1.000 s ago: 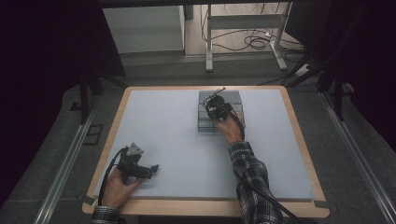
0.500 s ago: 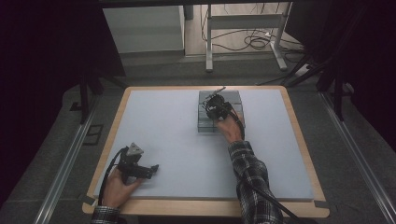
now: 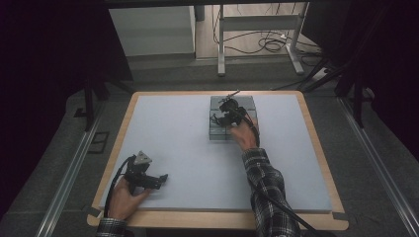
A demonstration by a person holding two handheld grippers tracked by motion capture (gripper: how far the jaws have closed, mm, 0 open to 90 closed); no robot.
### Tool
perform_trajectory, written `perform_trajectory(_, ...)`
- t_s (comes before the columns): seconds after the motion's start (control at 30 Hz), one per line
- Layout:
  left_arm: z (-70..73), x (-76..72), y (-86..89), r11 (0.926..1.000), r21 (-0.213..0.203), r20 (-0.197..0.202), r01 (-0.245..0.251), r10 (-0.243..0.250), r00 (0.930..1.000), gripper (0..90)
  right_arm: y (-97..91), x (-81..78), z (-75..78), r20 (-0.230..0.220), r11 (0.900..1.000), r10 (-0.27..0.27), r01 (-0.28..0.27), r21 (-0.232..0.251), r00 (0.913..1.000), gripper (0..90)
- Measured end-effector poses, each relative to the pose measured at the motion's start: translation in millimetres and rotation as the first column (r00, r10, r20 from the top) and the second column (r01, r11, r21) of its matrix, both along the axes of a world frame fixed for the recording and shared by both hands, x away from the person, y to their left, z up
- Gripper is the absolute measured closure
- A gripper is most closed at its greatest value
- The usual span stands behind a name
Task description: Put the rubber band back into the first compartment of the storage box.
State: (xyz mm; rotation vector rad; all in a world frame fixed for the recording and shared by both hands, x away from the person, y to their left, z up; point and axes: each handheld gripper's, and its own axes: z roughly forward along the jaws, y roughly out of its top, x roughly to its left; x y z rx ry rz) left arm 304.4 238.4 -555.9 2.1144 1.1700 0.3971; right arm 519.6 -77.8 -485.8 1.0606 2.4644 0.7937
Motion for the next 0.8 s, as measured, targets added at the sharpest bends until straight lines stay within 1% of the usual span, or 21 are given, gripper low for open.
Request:
perform_trajectory(0.1,0.0,0.0,0.0,1.0000,0.000,0.000,0.000,0.000,1.0000,0.0,0.5,-0.6,-1.0,-0.003,0.9999,0.010,-0.010,-0.003,0.9999,62.3)
perform_trajectory(0.23,0.0,0.0,0.0,1.0000,0.000,0.000,0.000,0.000,1.0000,0.0,0.1,-2.6,0.9,-0.005,0.9999,0.012,-0.012,0.010,0.9999,62.0)
perform_trajectory(0.53,0.0,0.0,0.0,1.0000,0.000,0.000,0.000,0.000,1.0000,0.0,-3.6,-10.2,9.2,-0.012,0.9985,0.029,-0.028,0.048,0.9995,55.4)
perform_trajectory(0.8,0.0,0.0,-0.1,1.0000,0.000,0.000,0.000,0.000,1.0000,0.0,-7.9,-16.5,14.0,-0.020,0.9978,0.040,-0.039,0.054,0.9990,51.8)
